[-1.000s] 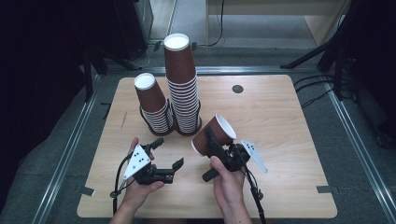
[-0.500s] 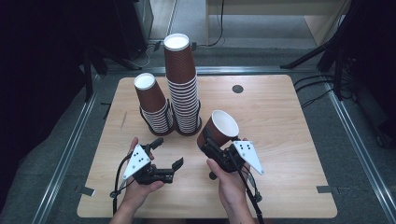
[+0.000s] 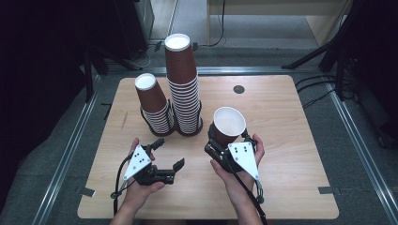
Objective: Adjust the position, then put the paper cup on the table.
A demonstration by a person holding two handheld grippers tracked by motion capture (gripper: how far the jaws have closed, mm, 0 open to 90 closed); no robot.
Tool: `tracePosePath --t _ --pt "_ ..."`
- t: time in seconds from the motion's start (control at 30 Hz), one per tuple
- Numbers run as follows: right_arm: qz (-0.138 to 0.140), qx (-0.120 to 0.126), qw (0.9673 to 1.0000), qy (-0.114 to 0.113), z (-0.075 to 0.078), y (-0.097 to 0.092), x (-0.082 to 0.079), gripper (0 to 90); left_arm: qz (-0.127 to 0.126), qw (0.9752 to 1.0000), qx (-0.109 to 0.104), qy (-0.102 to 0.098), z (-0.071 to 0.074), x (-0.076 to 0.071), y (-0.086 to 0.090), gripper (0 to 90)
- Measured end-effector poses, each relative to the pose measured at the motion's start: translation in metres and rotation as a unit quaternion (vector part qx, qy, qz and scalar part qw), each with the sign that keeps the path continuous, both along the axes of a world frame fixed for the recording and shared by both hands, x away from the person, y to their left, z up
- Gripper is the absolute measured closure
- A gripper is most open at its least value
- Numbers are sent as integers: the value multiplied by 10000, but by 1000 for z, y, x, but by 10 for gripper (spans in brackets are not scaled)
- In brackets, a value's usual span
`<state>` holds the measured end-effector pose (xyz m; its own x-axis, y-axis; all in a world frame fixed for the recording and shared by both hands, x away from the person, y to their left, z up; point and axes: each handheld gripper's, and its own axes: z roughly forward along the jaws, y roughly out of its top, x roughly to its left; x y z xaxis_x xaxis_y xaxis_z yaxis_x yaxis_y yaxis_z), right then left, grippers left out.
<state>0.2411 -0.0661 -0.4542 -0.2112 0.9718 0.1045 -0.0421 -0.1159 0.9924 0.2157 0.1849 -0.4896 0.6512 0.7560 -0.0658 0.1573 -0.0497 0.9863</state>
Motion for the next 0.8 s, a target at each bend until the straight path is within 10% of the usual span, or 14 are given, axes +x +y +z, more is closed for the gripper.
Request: tracePosePath --t 0.33,0.6,0.8 --pt "-243 -839 9955 -367 -2 2 0 125 35 10000 -7 25 -1 1 2 35" --pt "-664 -1749 9804 -615 -7 3 1 125 36 10000 32 58 -2 0 2 35" --pt "-687 -1725 9809 -578 -7 0 4 124 60 10000 32 59 -2 0 3 34"
